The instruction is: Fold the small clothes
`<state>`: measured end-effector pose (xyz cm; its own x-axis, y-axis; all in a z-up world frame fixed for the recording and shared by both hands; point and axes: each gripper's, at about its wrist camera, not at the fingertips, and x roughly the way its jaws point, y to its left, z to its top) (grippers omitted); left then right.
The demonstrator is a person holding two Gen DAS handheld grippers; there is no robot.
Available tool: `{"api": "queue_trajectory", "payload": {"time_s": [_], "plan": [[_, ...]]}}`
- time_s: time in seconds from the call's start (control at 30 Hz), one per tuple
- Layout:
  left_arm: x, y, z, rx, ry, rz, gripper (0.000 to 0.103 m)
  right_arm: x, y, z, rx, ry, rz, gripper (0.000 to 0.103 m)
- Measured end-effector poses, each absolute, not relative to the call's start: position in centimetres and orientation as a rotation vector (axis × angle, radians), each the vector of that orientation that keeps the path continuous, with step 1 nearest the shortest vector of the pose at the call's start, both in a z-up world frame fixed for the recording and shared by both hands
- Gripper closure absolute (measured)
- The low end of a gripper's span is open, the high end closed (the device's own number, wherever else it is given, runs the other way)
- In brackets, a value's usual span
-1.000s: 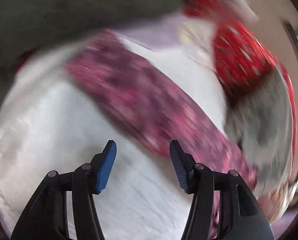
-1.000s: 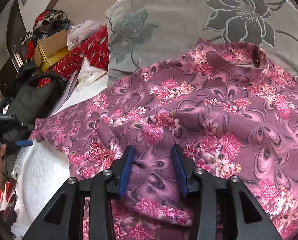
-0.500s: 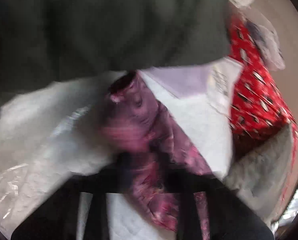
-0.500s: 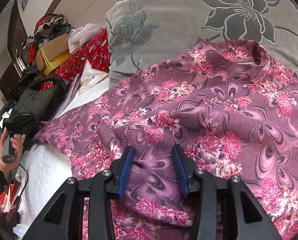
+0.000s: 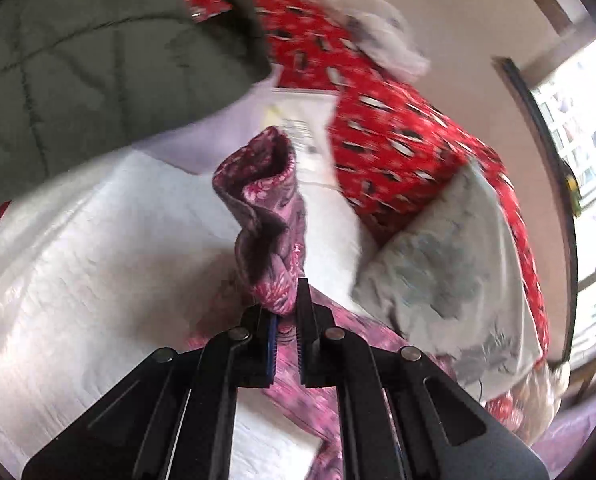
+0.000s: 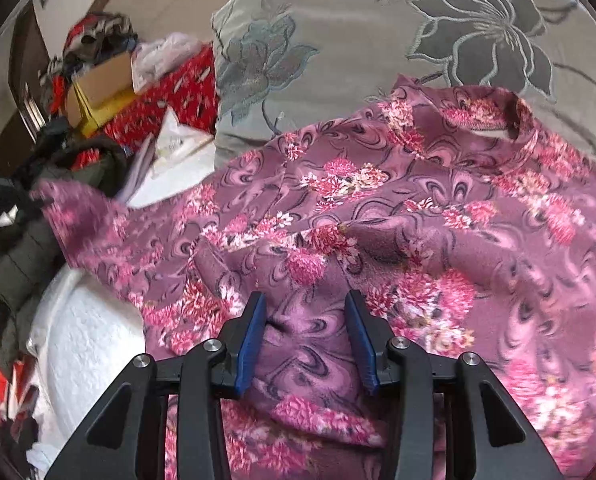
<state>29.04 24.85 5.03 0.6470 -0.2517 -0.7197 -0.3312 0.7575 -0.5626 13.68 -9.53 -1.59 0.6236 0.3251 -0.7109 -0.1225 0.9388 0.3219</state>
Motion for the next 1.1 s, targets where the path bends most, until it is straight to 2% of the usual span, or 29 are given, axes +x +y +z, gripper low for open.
{"api": "queue_trajectory", "payload": {"time_s": [0.13,0.43,0.53,0.6,0.77,1.1], "plan": [[28.6,20.9,6.8,-0.693,0.894,-0.008,0.098,12.7,-11.9,-0.2,0.239,0.832,0.180,0.051],[26.9,12.3,9.7,-0.593,0.909,-0.144,0.098,11.5,-23.7,-1.2,0.233,0.864,-0.139,0.050],[26.6,9.5,10.1,-0.561,0.919,-0.183,0.098,10.8,-26.3,-3.0,0.238,0.902,-0.177,0.041],[26.5,7.6,10.1,-0.541,0.933,-0.201,0.098,9.5,-26.8,-3.7,0.234,0.836,-0.124,0.037],[26.5,3.1,8.9,-0.510,0.990,-0.236,0.098,9.3,-26.3,-3.8,0.219,0.827,-0.094,0.029],[26.6,-6.3,2.6,-0.412,1.126,-0.264,0.098,9.1,-27.0,-3.9,0.267,0.804,-0.052,0.024]]}}
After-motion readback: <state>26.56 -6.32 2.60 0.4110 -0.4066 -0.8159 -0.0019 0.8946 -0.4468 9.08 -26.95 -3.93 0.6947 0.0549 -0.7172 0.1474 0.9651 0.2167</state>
